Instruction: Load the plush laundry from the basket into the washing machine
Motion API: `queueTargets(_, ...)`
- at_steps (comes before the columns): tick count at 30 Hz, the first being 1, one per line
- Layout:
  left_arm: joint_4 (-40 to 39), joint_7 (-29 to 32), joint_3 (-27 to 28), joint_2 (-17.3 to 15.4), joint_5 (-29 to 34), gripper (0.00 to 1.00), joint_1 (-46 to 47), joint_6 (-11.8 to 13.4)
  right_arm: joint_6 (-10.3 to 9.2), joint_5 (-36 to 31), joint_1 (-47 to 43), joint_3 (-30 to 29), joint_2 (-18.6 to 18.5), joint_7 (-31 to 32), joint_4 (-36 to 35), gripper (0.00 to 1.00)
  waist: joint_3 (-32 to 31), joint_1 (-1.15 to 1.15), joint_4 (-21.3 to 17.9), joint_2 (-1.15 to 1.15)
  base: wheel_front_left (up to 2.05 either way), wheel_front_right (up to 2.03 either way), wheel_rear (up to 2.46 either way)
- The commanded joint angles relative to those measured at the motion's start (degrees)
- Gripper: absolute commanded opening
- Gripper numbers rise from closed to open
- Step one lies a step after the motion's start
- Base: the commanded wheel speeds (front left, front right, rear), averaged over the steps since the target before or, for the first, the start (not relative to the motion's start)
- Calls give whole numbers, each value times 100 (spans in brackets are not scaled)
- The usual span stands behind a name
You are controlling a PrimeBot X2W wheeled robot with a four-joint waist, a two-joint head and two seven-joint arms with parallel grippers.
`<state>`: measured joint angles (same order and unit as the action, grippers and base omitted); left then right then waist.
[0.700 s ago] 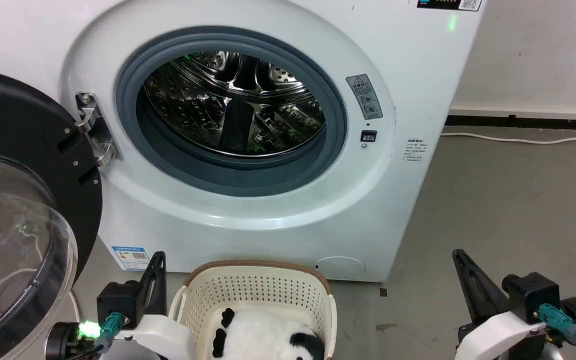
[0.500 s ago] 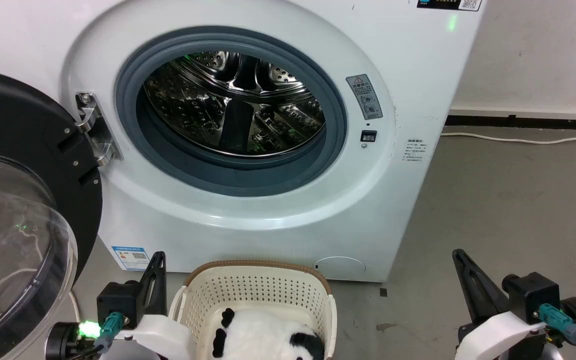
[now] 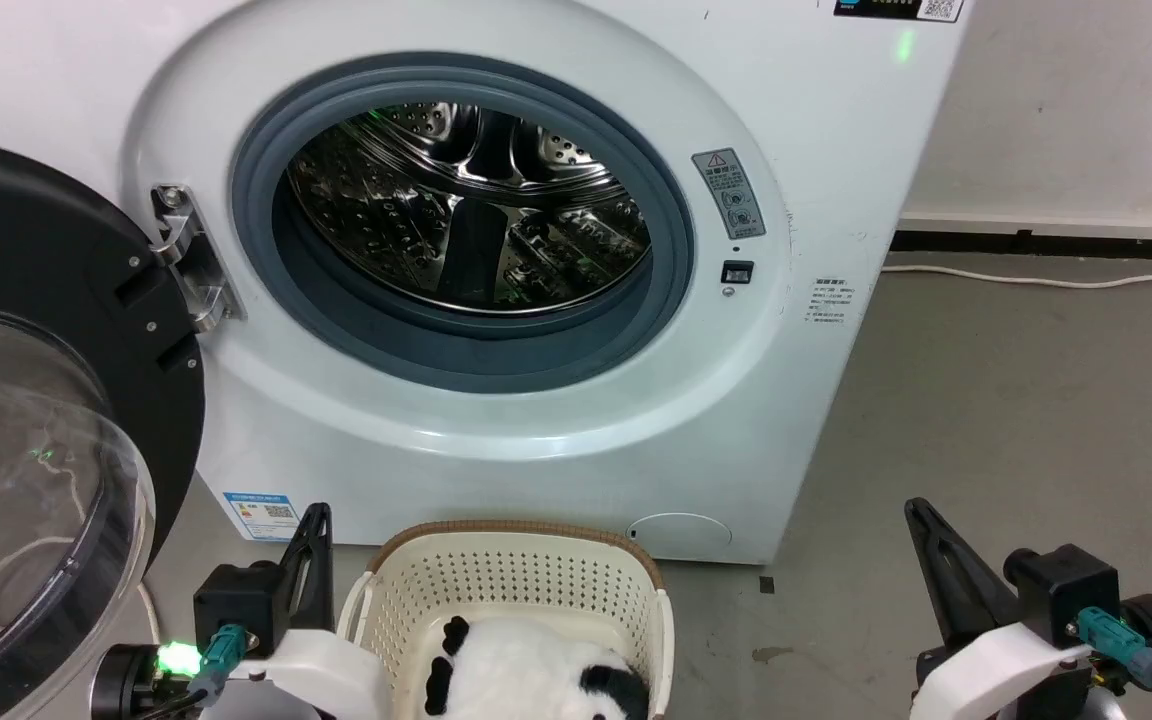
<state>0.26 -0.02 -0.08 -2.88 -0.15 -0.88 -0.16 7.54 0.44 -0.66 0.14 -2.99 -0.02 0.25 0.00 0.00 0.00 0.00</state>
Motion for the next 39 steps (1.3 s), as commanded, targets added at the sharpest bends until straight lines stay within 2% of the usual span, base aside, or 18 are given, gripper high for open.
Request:
queueTargets(1,-26,2,8,1,15,0,88,16,-5,-44,66,-14,12,2,-25,0,0,0,0,0,0,0,0)
queueTargets(24,-26,2,8,1,15,0,88,16,-5,-44,66,-14,12,2,-25,0,0,0,0,0,0,0,0)
queueTargets(25,-1,-3,-1,0,1,100,0,0,0,2,0,0,0,-2,0,100,0,0,0,0,0,0,0)
queueTargets(39,2,-144,-149,-14,32,100,28,47,-1,75,-1,-23,1,-144,-12,100,86,0,-41,0,0,0,0)
